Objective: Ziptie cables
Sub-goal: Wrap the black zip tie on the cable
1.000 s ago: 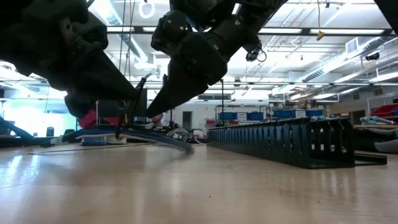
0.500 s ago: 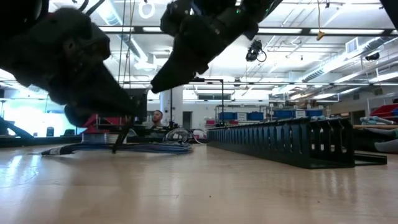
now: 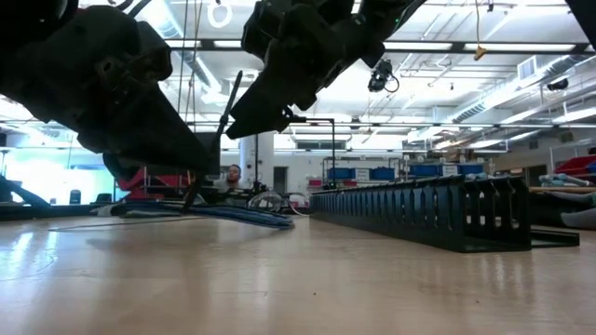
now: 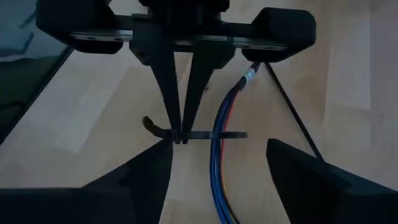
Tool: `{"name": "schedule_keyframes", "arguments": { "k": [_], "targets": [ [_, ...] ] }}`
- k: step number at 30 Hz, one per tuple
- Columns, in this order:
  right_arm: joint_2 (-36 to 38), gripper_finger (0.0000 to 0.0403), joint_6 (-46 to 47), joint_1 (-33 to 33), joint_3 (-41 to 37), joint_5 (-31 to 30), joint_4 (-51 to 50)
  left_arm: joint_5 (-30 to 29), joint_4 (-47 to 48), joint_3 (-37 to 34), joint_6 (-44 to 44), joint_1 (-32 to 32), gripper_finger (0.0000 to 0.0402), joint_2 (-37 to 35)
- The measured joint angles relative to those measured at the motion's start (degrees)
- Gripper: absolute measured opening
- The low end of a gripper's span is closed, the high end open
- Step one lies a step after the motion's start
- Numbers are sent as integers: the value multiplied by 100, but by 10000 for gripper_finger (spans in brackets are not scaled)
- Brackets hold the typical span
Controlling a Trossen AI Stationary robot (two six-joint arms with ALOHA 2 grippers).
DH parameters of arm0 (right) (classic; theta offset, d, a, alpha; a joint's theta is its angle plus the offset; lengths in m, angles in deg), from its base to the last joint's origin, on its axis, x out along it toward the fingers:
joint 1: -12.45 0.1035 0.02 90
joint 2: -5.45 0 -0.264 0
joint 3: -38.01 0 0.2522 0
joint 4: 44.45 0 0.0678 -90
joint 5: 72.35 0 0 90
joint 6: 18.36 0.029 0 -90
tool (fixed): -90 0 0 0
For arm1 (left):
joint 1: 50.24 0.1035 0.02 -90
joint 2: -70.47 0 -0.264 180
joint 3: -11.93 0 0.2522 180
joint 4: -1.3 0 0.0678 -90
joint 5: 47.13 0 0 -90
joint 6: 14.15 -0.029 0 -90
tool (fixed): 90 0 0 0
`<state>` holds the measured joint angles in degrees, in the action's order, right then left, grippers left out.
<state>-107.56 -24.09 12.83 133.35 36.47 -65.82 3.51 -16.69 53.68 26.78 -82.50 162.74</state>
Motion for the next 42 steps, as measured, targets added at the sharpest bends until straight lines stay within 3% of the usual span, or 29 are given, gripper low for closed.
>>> {"name": "schedule_keyframes", "arguments": {
  "k": [11, 29, 42],
  "targets": [
    [2, 233, -7, 3, 0, 200, -291, -34, 46, 0, 0, 2, 0, 0],
    [2, 226, -27, 27, -1, 171, 476, -63, -7, -2, -21, 24, 0, 0],
    [-17, 169, -37, 31, -2, 203, 654, -58, -32, -2, -135, 34, 0, 0]
  ]
}}
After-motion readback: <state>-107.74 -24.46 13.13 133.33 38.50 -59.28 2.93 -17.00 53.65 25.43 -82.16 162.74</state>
